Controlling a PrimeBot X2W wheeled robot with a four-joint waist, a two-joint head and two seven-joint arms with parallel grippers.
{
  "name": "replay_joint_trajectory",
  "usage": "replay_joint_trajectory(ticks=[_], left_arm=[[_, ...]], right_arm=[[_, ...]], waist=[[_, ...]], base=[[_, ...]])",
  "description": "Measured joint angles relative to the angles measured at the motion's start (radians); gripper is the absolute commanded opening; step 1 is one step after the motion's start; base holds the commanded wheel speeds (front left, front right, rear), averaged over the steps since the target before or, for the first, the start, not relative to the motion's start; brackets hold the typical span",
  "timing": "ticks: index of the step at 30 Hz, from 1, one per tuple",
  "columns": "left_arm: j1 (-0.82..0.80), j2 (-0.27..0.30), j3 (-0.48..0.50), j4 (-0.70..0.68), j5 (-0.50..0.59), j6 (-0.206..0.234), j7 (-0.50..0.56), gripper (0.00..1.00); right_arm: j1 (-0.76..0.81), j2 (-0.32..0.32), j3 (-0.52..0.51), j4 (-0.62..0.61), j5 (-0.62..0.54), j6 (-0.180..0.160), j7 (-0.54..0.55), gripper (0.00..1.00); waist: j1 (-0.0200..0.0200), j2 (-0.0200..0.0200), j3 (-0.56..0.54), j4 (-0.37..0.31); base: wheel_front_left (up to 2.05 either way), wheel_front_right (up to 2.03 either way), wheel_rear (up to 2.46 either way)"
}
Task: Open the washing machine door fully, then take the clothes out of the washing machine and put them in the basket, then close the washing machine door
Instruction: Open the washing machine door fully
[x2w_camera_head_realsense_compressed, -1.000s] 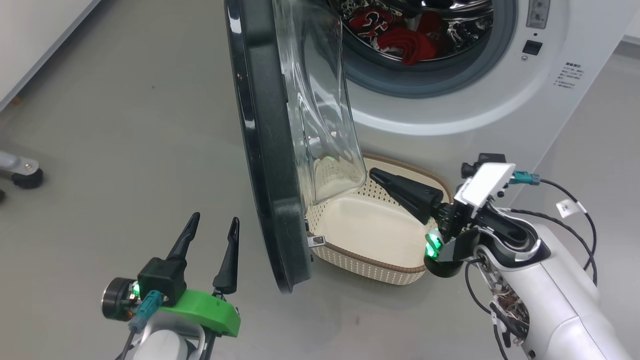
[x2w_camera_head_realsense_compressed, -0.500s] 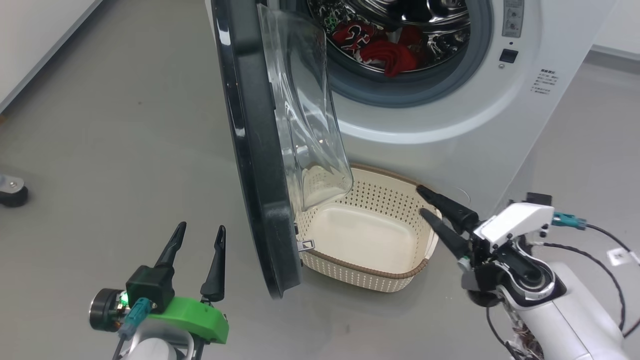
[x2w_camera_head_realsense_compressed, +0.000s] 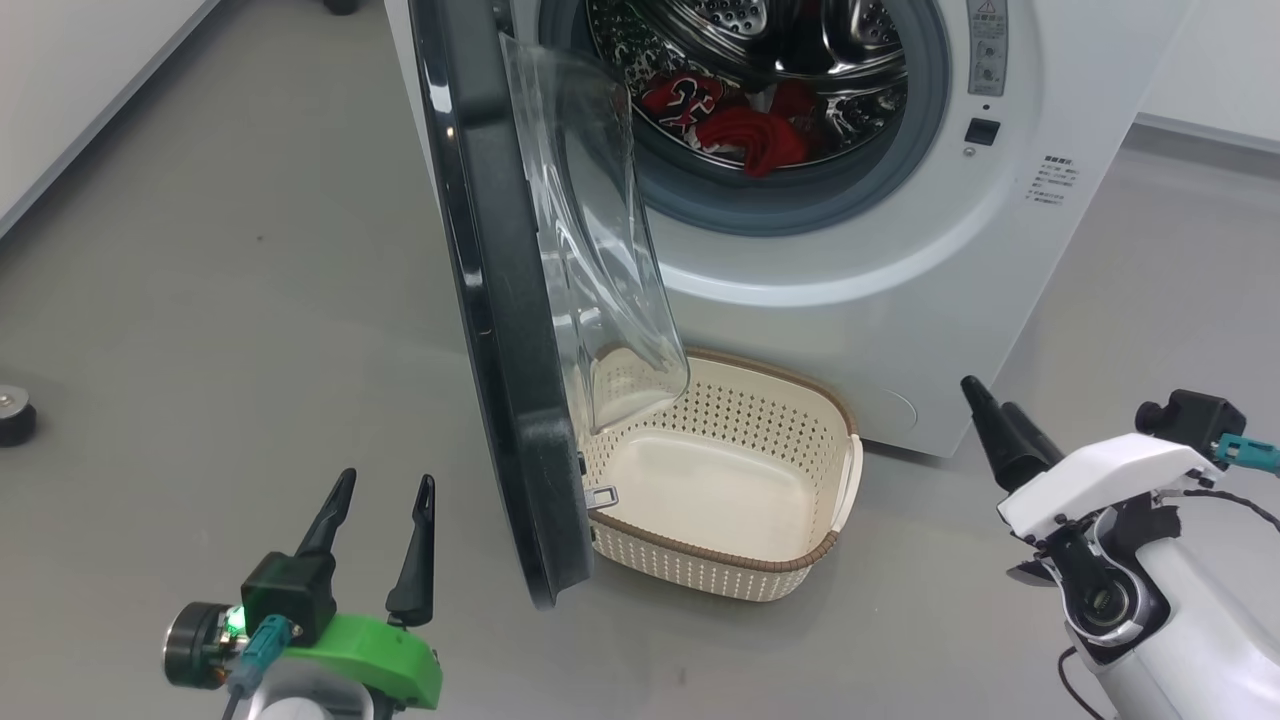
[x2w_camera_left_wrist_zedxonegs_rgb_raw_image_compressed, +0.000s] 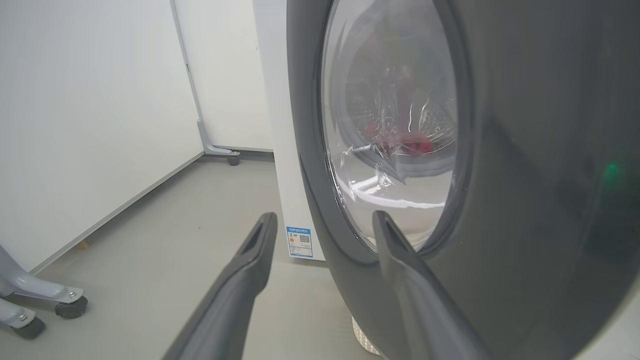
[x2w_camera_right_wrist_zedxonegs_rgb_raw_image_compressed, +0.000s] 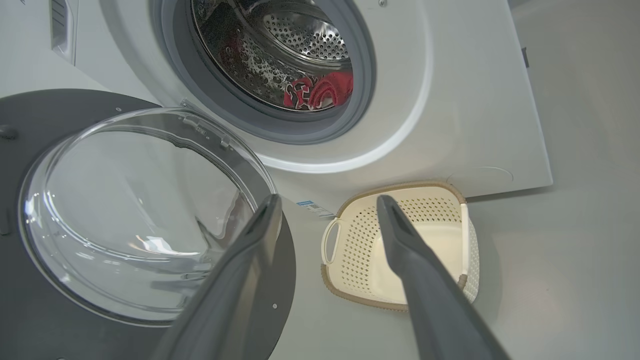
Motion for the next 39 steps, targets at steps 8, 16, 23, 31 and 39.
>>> replay_joint_trajectory(ticks=[8,16,23,31,39], left_arm=[[0.007,0.004,0.011,0.003,0.001,0.0,0.0,1.0],[0.007,0.005,0.023,0.003,0.002,0.0,0.0,1.0],[0.007,0.005,0.032,0.002,0.01,0.0,0.0,1.0],[0.011,0.005,0.038,0.001,0.01,0.0,0.0,1.0],[0.012,0.004,0.044,0.001,0.01,0.0,0.0,1.0]], right_arm=[[0.0,-0.086,0.069,-0.008,-0.292,-0.066,-0.196,1.0],[0.0,-0.125,0.091,-0.036,-0.488,-0.187,-0.252,1.0],[0.019,-0.131,0.073,-0.094,-0.626,-0.231,-0.243,1.0],[0.122,-0.07,-0.034,-0.181,-0.7,-0.238,-0.243,1.0],[0.231,-0.013,-0.081,-0.211,-0.751,-0.238,-0.243,1.0]], waist=[[0.0,0.0,-0.008,-0.011],[0.0,0.0,-0.007,-0.016],[0.0,0.0,-0.008,-0.021],[0.0,0.0,-0.006,-0.033],[0.0,0.0,-0.005,-0.045]], base=[[0.0,0.0,0.0],[0.0,0.0,0.0],[0.0,0.0,0.0],[0.0,0.0,0.0],[0.0,0.0,0.0]])
